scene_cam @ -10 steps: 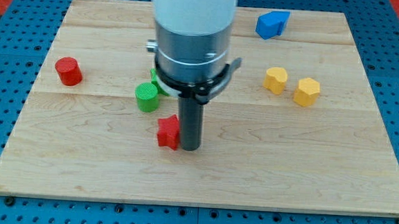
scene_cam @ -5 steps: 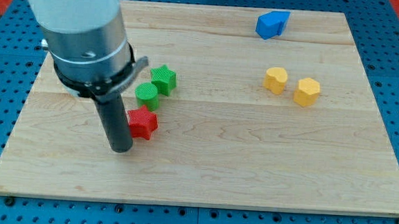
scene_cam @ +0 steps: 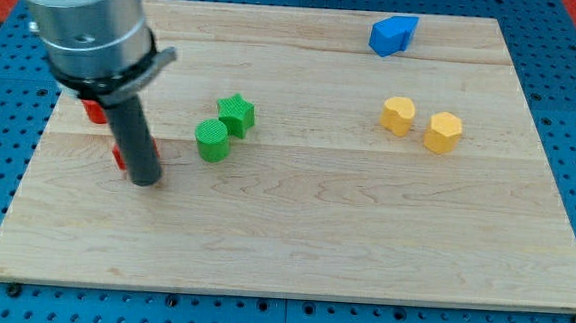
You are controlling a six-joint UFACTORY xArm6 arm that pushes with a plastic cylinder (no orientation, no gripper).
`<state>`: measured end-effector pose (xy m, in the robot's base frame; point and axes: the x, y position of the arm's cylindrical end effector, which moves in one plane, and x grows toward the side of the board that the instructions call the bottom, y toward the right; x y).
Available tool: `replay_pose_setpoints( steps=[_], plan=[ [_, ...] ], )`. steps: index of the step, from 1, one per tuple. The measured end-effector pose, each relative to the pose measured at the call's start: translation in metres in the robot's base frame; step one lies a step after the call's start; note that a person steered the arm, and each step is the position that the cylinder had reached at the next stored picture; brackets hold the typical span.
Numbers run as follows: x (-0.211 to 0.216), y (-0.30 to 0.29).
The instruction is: Move the red star closer to red circle
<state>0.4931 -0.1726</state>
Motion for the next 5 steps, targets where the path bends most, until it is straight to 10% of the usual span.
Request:
replay_pose_setpoints(
  steps=[5],
  plan=[
    [-0.048,-0.024]
  ],
)
